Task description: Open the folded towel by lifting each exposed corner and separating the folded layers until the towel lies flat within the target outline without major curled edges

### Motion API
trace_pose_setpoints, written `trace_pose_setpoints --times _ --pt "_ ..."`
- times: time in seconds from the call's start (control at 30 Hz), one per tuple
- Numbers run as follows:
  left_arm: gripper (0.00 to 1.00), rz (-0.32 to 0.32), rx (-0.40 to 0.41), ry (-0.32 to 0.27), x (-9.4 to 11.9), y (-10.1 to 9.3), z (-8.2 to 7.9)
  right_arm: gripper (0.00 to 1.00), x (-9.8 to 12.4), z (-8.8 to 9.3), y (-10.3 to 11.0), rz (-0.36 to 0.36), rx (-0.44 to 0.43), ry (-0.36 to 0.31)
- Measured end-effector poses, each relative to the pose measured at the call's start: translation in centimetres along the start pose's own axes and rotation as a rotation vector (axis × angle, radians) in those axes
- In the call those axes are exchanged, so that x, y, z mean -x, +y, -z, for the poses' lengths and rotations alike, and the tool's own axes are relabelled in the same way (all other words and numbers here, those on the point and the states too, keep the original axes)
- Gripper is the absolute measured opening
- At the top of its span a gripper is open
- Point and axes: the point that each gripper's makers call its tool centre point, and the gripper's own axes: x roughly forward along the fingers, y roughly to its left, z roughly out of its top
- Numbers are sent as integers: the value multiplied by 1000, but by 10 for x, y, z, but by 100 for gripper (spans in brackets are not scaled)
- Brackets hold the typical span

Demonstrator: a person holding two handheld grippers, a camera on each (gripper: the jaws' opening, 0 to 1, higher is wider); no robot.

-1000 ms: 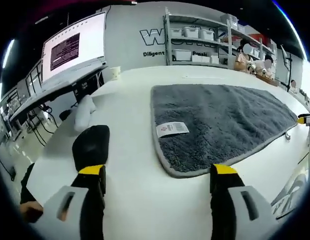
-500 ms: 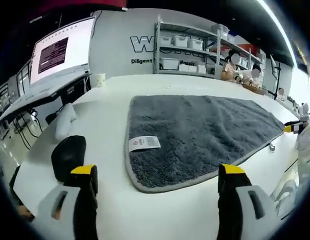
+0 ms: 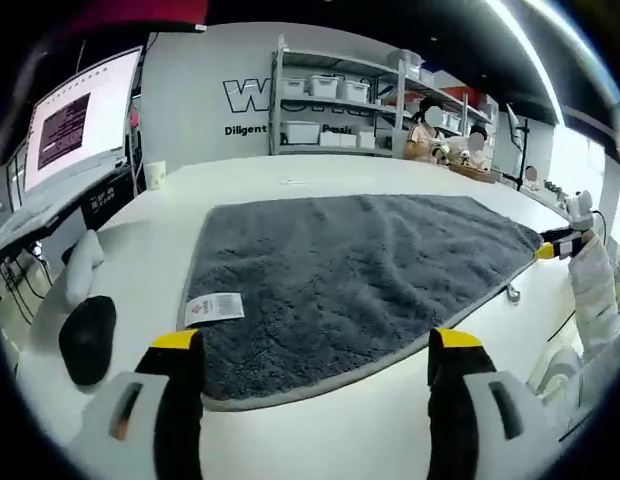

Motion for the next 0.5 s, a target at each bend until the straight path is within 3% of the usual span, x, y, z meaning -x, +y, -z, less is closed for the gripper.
trace_pose_setpoints --times 0.27,0.5 --pt "87 41 -17 10 -7 -17 -2 88 13 -15 6 15 17 -42" --pt "86 76 -29 6 -13 -31 -6 88 13 -27 26 -10 64 -65"
